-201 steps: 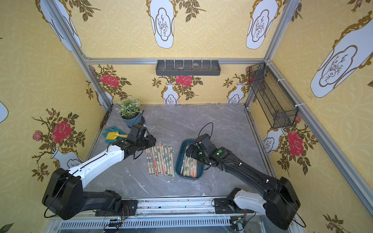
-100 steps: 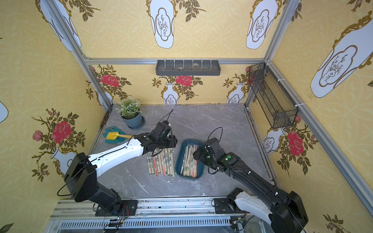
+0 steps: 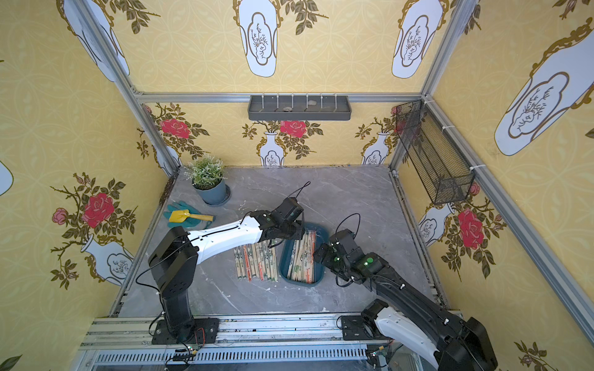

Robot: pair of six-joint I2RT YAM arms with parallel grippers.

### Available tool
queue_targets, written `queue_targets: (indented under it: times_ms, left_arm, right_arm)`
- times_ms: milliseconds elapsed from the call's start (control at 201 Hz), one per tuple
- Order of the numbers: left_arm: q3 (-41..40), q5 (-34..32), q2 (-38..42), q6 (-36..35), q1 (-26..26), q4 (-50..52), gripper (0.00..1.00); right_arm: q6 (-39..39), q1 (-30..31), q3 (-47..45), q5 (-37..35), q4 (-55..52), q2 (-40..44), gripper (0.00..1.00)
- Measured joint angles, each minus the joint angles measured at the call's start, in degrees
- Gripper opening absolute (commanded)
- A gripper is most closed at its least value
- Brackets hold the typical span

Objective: Take the paired disposable chopsticks out of the storage box
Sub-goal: Pick up the paired disposable chopsticks from the storage box.

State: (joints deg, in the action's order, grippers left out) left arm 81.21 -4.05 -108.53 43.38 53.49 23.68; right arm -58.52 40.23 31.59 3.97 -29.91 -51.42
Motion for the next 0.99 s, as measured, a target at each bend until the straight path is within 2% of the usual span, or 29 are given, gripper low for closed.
queue_targets:
  times_ms: [672, 991]
  left_arm:
    - [3.4, 1.5, -7.3, -0.9, 1.4, 1.0, 0.3]
    - [4.1, 1.8, -10.0, -1.1, 1.5, 1.6, 0.29]
  right_arm:
    - [-0.4, -0.2, -1.1, 0.2, 0.1, 0.5, 0.97]
    - [-0.4, -0.2, -1.5, 0.4, 0.1, 0.8, 0.97]
